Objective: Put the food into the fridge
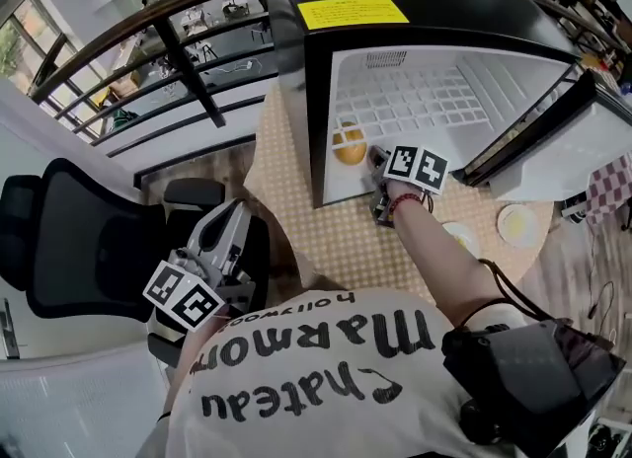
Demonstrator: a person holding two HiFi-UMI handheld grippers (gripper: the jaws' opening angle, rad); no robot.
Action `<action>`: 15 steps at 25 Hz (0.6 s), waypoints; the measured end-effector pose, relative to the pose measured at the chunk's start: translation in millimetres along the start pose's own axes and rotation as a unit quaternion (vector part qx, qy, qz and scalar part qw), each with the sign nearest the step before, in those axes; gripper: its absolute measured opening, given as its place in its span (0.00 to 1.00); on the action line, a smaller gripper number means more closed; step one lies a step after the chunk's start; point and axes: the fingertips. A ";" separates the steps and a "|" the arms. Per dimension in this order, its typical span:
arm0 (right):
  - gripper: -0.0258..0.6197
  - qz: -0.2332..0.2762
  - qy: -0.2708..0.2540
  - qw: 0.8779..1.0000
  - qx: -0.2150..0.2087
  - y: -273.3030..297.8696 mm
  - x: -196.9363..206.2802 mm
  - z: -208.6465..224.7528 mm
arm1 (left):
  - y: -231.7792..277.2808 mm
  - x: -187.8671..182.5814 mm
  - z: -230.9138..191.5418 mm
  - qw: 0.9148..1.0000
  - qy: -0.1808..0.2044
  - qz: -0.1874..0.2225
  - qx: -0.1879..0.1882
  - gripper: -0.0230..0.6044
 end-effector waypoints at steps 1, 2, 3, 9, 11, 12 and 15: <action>0.14 -0.002 -0.010 1.000 0.008 0.9 0.8 0.0 | -1.1 -1.9 -2.6 1.000 0.000 0.002 -0.001 0.04; 0.15 -0.004 -0.016 1.000 0.013 1.7 1.2 -0.1 | -1.9 -4.2 -4.8 1.000 0.000 0.004 -0.001 0.04; 0.16 -0.005 -0.021 1.000 0.016 2.3 1.4 -0.5 | -2.5 -6.7 -6.5 1.000 0.000 0.005 -0.001 0.04; 0.19 -0.005 -0.077 0.996 0.033 3.1 -0.7 -3.3 | -1.2 -7.5 -6.5 1.000 0.000 -0.001 0.003 0.04; 0.21 -0.005 -0.092 0.995 0.038 4.6 0.0 -2.2 | -2.3 -3.3 -7.0 1.000 -0.002 -0.003 0.002 0.04; 0.21 -0.006 -0.102 0.994 0.042 5.6 0.7 -1.4 | -3.5 -1.3 -7.5 1.000 -0.003 -0.003 0.001 0.04; 0.23 -0.020 -0.146 0.987 0.063 10.1 4.3 2.1 | -7.6 1.4 -10.7 1.000 -0.005 -0.004 -0.005 0.04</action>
Point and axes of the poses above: the fingertips, and each gripper's own axes: y forward along the fingers, z to its right, x out of its underside, and after that the axes turned 6 degrees about x, right-handed
